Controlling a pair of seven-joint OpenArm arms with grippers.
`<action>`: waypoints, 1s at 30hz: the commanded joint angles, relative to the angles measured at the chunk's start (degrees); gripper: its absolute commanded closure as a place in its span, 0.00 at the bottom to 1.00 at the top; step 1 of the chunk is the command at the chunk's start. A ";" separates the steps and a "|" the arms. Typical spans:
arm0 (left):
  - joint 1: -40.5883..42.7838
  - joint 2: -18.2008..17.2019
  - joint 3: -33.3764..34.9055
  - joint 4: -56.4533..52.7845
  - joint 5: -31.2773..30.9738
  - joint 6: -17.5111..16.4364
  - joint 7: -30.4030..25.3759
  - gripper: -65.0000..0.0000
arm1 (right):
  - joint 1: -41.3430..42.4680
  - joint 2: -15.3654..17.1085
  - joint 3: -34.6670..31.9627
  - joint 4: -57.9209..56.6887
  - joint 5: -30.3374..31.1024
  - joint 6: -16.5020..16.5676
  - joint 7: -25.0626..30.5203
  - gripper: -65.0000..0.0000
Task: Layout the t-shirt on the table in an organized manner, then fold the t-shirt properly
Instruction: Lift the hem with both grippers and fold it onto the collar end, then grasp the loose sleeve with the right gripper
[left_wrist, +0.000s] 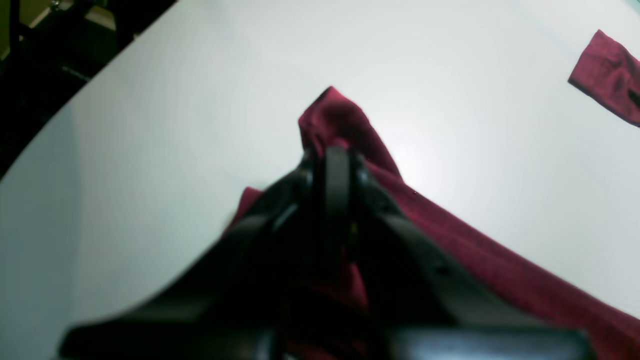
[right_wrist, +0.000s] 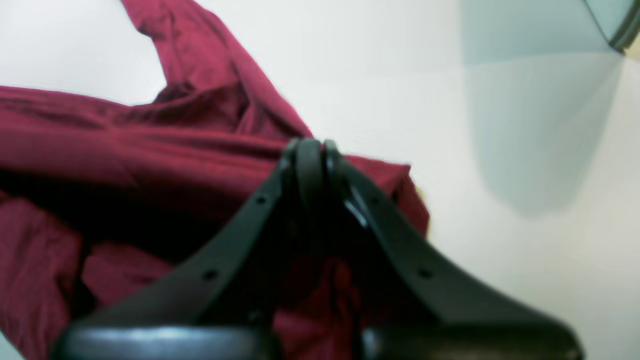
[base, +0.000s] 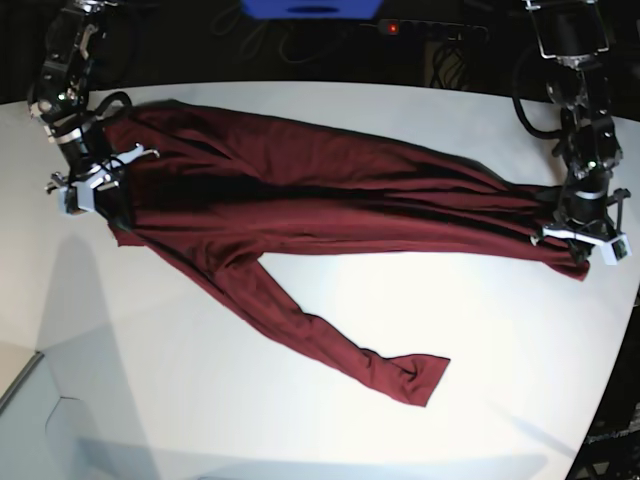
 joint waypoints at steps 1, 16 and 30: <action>-0.14 -0.88 -0.37 0.99 0.06 0.07 -1.33 1.00 | -0.05 0.70 0.23 0.35 1.06 0.19 1.65 1.00; 2.41 -0.70 -0.37 -2.87 0.06 0.07 -1.33 1.00 | -0.66 1.84 0.06 -7.39 0.88 0.19 1.65 1.00; 2.32 -0.70 -0.02 -8.76 0.06 0.07 -1.24 0.99 | -0.49 2.37 -1.79 -7.83 0.80 0.19 1.30 1.00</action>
